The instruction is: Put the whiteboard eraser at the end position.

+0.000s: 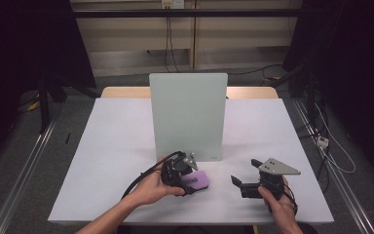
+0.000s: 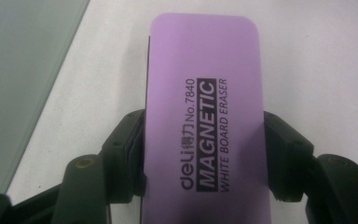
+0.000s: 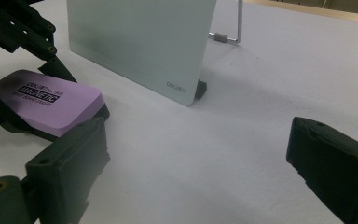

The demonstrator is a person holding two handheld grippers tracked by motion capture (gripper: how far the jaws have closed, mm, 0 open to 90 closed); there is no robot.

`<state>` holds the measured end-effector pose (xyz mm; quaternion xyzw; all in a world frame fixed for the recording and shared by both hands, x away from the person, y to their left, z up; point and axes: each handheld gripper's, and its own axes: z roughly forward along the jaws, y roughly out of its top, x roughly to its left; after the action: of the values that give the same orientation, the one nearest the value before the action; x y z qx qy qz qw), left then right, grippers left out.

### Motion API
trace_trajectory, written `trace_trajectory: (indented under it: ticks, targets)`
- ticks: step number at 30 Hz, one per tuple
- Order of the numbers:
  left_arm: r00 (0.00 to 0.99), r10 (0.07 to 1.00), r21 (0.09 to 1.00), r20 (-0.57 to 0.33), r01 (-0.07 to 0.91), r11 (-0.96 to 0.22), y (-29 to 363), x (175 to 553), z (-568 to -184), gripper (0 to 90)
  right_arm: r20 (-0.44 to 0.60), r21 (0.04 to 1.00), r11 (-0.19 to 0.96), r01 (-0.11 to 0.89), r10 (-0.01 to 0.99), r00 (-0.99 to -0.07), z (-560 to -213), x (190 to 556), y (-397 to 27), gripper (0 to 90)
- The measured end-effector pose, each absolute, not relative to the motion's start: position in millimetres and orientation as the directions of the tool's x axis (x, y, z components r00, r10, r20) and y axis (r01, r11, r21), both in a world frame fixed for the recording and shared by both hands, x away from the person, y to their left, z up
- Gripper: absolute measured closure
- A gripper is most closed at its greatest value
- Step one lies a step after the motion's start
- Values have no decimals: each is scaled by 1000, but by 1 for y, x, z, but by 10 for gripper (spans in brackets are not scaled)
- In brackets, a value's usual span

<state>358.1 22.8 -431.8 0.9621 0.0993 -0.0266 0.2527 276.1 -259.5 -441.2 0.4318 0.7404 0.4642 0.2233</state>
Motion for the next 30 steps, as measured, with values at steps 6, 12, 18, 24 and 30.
trace_trajectory:
  ticks: [6,12,18,24,30]
  targets:
    - [984,166,495,-62,175,-851,23,355,-433,296,71,880,196,433,846,-528,-441,276,-259,53]
    - [976,208,536,-58,206,-819,25,356,-427,136,72,880,196,433,845,-529,-441,276,-259,53]
    - [951,298,621,-78,280,-732,41,364,-411,77,76,879,194,435,846,-529,-441,277,-259,53]
    - [910,405,702,-94,349,-621,70,370,-398,75,67,880,199,431,847,-527,-441,276,-259,52]
    - [891,443,743,-103,365,-561,97,369,-396,66,62,879,203,432,848,-526,-441,277,-258,53]
